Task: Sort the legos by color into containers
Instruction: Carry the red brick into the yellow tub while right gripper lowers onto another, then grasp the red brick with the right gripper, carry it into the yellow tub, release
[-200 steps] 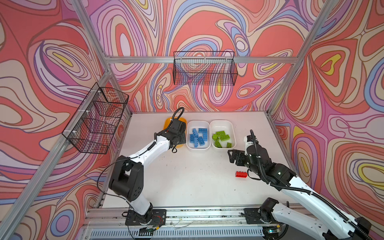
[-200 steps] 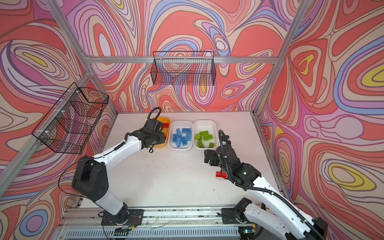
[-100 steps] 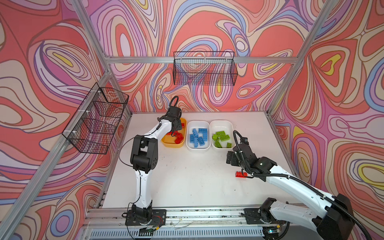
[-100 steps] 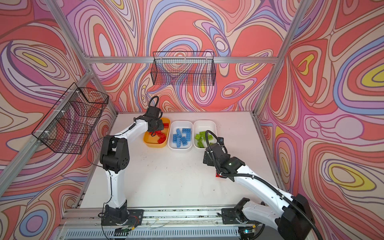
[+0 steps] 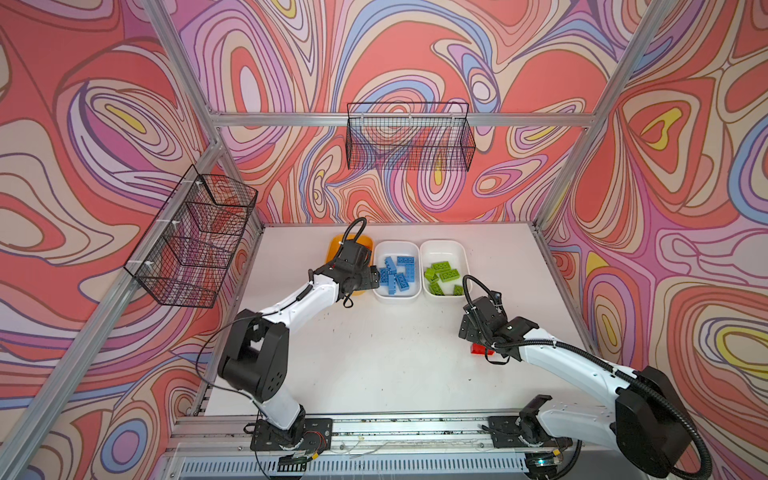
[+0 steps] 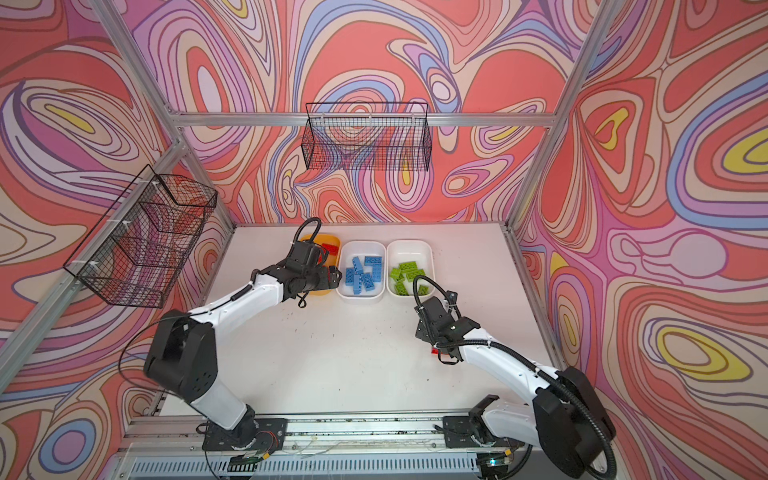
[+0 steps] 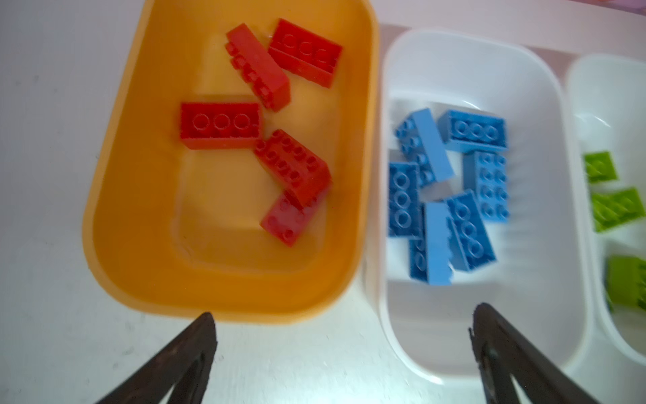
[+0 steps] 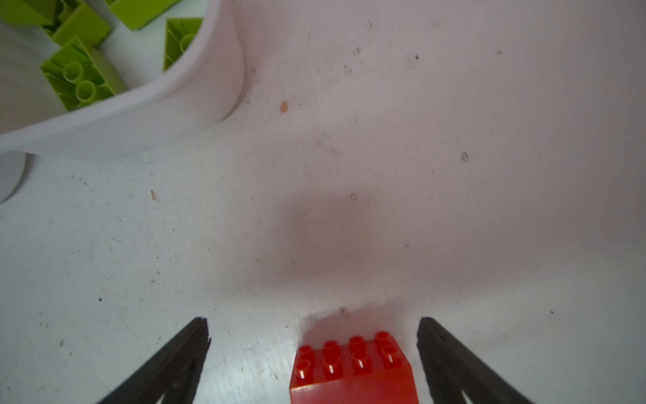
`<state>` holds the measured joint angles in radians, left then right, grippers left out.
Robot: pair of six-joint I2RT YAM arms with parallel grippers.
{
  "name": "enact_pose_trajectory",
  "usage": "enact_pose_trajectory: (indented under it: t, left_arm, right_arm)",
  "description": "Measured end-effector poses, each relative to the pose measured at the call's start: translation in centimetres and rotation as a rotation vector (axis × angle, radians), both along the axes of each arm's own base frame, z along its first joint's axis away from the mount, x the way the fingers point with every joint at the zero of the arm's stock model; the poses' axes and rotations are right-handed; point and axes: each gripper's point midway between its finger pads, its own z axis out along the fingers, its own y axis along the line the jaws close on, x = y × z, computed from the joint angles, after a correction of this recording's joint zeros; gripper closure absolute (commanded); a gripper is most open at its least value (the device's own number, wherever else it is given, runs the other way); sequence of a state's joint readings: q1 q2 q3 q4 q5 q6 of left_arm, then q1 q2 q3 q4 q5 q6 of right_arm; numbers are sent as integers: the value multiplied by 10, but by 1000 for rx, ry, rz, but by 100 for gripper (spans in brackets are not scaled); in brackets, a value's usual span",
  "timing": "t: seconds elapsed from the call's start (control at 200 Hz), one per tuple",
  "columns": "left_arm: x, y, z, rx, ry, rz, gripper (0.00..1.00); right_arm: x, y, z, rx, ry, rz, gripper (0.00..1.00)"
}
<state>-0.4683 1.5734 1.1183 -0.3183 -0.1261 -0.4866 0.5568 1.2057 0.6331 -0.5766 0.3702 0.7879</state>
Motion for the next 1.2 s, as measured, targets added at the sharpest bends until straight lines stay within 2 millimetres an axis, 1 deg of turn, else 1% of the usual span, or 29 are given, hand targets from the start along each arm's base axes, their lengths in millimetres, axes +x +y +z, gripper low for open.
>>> enact_pose_trajectory:
  t: [0.065,0.13,0.29,0.421,0.586,0.816,0.911,0.992,1.037,1.072,1.127,1.202]
  left_arm:
    - [-21,-9,6,-29,-31,-35,0]
    - [-41,-9,4,-48,-41,-53,0]
    - [-85,5,-13,-87,-31,-59,0]
    - [-109,17,-20,-121,-40,-50,0]
    - [-122,23,-17,-162,-64,-43,0]
    - [-132,28,-17,-168,-64,-38,0]
    - [-136,29,-19,-165,-48,-43,0]
    - [-141,30,-24,-157,-19,-48,0]
    - [-143,31,-26,-154,-8,-50,0]
    - [-145,31,-26,-154,-5,-52,0]
    - [-147,33,-24,-155,-5,-53,0]
    - [-150,34,-21,-159,-10,-53,0]
  right_arm:
    - [-5,-3,-5,2,10,-12,2]
    - [-9,-5,-7,9,11,-22,2]
    - [-15,-4,-12,36,20,-28,2]
    - [-22,-5,-21,42,45,-22,2]
    - [-24,-4,-25,45,57,-18,7]
    - [-23,-4,-32,35,76,-14,16]
    - [-23,-2,-36,41,80,-8,24]
    - [-25,-1,-39,44,87,-3,33]
    - [-25,-1,-39,43,86,1,34]
    - [-24,0,-39,45,82,0,35]
    - [-23,0,-39,47,80,1,42]
    - [-23,2,-38,50,75,7,48]
